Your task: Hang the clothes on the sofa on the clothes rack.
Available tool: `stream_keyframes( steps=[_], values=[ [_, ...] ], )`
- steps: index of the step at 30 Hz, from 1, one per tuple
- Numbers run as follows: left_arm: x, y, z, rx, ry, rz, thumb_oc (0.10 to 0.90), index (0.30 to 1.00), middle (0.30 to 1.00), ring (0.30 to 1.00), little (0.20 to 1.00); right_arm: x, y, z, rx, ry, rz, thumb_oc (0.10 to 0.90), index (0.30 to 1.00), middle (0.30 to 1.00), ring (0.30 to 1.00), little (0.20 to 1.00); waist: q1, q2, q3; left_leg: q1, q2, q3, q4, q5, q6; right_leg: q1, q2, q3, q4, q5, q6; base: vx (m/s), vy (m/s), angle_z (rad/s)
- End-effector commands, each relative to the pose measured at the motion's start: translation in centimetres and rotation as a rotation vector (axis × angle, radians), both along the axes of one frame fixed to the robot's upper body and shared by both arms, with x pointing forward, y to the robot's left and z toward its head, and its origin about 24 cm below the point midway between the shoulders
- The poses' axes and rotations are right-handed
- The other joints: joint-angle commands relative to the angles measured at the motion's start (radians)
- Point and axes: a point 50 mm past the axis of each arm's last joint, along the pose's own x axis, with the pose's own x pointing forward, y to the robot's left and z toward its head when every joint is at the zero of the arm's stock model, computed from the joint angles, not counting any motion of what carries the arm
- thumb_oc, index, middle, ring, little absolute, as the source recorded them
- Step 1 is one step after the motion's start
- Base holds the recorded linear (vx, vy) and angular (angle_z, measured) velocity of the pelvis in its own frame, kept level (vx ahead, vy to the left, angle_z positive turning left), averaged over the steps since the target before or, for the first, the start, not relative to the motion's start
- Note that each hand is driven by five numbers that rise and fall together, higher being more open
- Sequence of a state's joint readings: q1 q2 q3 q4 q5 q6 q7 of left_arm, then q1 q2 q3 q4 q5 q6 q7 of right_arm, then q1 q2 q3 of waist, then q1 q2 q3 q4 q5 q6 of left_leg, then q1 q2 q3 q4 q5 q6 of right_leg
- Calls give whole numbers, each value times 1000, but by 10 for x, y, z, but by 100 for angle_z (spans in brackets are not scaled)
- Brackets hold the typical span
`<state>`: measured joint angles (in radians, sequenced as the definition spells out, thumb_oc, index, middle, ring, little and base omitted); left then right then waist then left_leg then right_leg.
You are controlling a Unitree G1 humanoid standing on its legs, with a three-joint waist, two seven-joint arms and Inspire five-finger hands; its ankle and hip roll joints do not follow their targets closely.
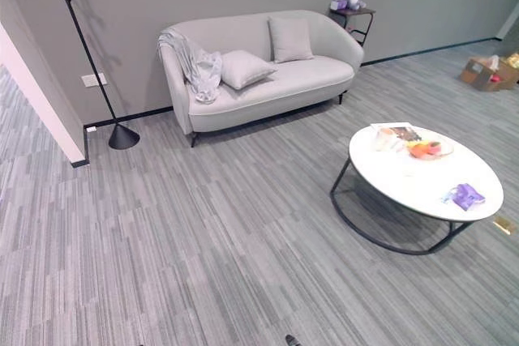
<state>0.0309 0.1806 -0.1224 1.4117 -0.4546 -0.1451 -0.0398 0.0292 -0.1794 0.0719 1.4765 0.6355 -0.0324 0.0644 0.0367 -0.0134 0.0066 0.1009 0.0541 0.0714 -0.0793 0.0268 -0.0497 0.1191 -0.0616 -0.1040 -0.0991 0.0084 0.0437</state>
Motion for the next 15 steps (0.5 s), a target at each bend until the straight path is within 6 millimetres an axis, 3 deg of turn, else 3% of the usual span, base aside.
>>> stream_keyframes(
  steps=[1, 15],
  values=[
    [2, -20, -4, -55, 36, -55, 800, 900, 900, 900, 900, 11, 9, -1, 32, -8, 47, 800, 900, 900, 900, 900, -2, -13, -20, -28, 10, -68, -8, -15, -26, -15, -26, -25, 12, 31, 62, 0, 0, 0],
    [1, -15, -3, -31, 54, -118, 800, 900, 900, 900, 900, 9, 13, -1, 42, 15, 225, 800, 900, 900, 900, 900, -7, -29, 12, -47, 3, -56, -8, -22, -13, -47, -28, -1, 12, 46, 71, -7, 22, -6]
  ],
)
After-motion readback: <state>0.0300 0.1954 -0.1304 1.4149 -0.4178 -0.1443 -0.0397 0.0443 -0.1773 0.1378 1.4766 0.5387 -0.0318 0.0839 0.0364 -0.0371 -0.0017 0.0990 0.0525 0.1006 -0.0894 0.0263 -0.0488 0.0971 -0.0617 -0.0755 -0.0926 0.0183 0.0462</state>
